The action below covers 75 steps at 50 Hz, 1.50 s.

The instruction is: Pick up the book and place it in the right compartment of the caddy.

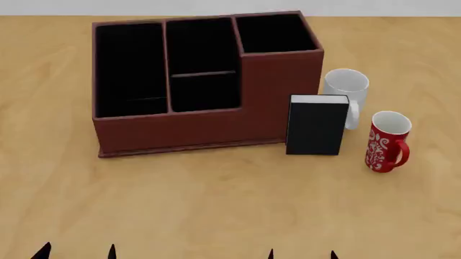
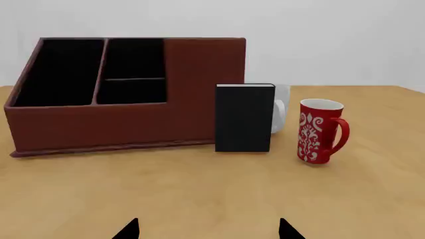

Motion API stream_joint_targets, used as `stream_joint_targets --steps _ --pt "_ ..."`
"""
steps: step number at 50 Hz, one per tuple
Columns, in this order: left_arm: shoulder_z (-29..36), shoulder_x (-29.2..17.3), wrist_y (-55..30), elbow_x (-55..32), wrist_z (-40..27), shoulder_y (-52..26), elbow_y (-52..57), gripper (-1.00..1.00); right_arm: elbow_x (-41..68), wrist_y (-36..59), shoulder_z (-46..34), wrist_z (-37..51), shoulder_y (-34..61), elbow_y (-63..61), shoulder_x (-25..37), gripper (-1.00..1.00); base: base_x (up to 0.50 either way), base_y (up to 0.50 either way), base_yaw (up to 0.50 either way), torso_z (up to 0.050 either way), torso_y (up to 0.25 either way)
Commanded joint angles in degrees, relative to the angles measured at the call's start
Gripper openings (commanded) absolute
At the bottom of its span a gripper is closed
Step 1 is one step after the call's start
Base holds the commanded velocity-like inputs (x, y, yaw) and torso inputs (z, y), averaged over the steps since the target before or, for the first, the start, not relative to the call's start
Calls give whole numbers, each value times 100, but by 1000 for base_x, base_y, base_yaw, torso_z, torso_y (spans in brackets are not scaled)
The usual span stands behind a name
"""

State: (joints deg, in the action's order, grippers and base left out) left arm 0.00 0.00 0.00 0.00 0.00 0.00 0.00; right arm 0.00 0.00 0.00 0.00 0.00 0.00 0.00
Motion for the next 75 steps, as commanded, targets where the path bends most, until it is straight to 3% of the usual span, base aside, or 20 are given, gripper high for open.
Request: stream_joint_targets --steps 1,15,31,45,47,48,53,58,75 --pt "64 -57 0 -56 -64 0 0 100 54 0 -72 72 0 0 54 100 0 0 0 0 0" --pt "334 -290 -232 -244 -354 -5 190 100 334 206 -312 332 53 -104 292 100 0 0 0 0 0" --pt "150 -581 -2413 -1111 -483 -648 2957 100 646 1915 -133 667 677 -2126 574 100 0 0 0 0 0" --pt "-271 -1023 -4881 -1833 -823 -2563 4354 100 781 3477 109 894 1869 -3372 1010 100 0 0 0 0 0" --pt "-56 -1221 -5796 -1844 -995 -2904 4540 100 864 3676 171 865 2042 -3519 1071 100 0 0 0 0 0" --pt "44 -1258 -5758 -1628 -1209 -2960 4666 100 1003 3876 259 829 2154 -3650 1078 100 0 0 0 0 0" --pt "-744 -968 -6755 -2275 -1229 -3522 5246 100 1151 4794 357 880 2600 -4260 1297 100 0 0 0 0 0" --pt "-933 -1066 -7452 -2445 -1336 -4156 5584 100 1253 5545 428 937 2990 -4735 1448 100 0 0 0 0 0" --pt "-1044 -1114 -7513 -2586 -1485 -4289 5773 100 1384 6061 498 1004 3421 -4941 1540 100 93 -50 0 0 0"
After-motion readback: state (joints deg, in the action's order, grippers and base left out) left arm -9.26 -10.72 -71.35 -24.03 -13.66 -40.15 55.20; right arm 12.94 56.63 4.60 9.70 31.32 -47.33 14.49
